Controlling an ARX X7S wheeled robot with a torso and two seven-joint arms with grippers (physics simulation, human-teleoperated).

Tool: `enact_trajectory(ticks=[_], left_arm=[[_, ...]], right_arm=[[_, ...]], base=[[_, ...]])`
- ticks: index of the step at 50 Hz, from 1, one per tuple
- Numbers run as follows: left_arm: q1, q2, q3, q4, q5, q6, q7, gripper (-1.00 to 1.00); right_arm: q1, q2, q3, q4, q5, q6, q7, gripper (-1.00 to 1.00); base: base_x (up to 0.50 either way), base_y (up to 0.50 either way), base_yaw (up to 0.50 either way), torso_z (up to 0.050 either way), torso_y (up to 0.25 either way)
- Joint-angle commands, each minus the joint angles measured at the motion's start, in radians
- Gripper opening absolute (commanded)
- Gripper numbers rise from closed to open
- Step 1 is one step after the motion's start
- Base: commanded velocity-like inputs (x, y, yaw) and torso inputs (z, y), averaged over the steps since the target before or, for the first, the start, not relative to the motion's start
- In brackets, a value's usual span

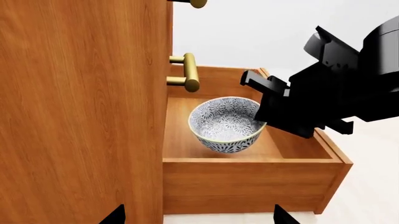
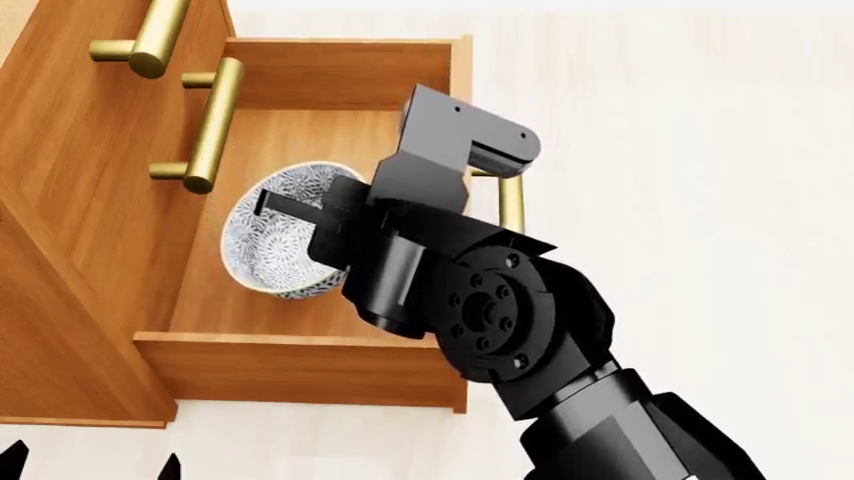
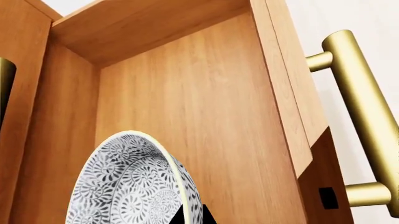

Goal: Put the bowl in the bottom drawer of the cabinet and close it.

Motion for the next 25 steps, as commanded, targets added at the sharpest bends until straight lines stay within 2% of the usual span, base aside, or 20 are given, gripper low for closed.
enact_trajectory(ticks=[1, 9, 10, 25], left_arm=[[-0.001, 0.000, 0.002, -0.002, 0.002, 0.004, 0.002, 1.00], [-0.003, 0.000, 0.003, -0.003, 0.001, 0.005, 0.002, 1.00], [-0.001, 0.001, 0.003, -0.006, 0.002, 0.009, 0.003, 1.00], [-0.003, -0.001, 0.005, 0.003, 0.000, 0.006, -0.003, 1.00]], right_arm=[[0.003, -0.001, 0.005, 0.004, -0.001, -0.016, -0.001, -1.00], [0.004, 0.001, -0.004, -0.002, 0.002, -0.012, 0.017, -1.00], [0.005, 0.001, -0.004, -0.003, 0.004, -0.011, 0.017, 1.00], [0.019, 0.006, -0.009, -0.014, 0.018, -0.007, 0.029, 1.00]], base=[[0.00, 0.00, 0.00, 0.000, 0.000], [0.00, 0.00, 0.00, 0.000, 0.000], [0.00, 0.00, 0.00, 0.000, 0.000], [0.00, 0.00, 0.00, 0.000, 0.000]])
